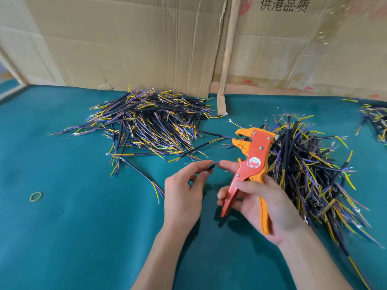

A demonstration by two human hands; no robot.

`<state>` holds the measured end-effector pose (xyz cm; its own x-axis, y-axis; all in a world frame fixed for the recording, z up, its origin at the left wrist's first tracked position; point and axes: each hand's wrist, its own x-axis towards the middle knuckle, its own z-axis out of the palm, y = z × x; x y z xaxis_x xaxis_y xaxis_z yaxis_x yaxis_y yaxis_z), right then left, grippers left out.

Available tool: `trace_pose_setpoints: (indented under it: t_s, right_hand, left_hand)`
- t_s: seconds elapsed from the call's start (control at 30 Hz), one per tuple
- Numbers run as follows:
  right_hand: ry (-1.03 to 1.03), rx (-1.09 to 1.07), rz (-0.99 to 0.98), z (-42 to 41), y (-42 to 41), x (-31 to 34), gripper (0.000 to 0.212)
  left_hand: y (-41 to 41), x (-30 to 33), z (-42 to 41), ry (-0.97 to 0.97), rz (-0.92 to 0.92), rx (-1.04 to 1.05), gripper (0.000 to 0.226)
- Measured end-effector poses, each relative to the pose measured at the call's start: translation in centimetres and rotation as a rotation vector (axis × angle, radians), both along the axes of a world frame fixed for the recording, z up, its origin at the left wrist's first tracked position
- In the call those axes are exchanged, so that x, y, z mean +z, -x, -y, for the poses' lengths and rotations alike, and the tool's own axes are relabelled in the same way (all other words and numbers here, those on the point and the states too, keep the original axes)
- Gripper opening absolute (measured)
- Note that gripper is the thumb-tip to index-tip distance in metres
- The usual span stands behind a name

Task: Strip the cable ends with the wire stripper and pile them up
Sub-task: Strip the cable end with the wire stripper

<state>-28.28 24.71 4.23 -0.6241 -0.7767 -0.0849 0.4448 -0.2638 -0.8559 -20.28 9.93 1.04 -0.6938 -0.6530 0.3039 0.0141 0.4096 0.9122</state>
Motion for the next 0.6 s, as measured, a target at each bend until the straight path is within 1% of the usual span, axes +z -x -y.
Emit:
trace_pose_setpoints:
  t_s: [0.07,0.13,0.23,0.33,0.4,0.5,0.6]
  right_hand:
    - [-0.040,0.003,0.020,-0.05,0.05,-0.10,0.050]
    - [-0.102,0.024,0.077,-0.07,0.09,-0.20,0.049]
    - [-0.179,0.103,0.118,-0.26,0.07,-0.15,0.047]
    - [-0.224,0.218,0.086,-0.43,-0.20,0.16,0.042]
    - [-0.227,0.270,0.059,-0.55,-0.30,0.27,0.042]
    - [-0.216,0.316,0.044,-0.44,-0.46,0.44,0.035]
    - [-0.206,0.317,0.049,-0.24,-0.58,0.47,0.030]
  left_hand:
    - [-0.17,0.27,0.19,0.077,-0.026,0.064,0.031]
    - [-0.23,0.47,0.13,0.122,-0.055,0.119,0.032]
    - [-0.14,0.43,-0.11,0.119,-0.081,0.162,0.031]
    - [-0.20,0.54,-0.31,0.130,-0.086,0.193,0.031]
    - [-0.24,0.44,-0.27,0.101,-0.095,0.204,0.029]
    - [-0.26,0.33,-0.20,0.041,-0.107,0.213,0.028]
    - [-0.28,0.36,-0.11,0.063,-0.096,0.208,0.031]
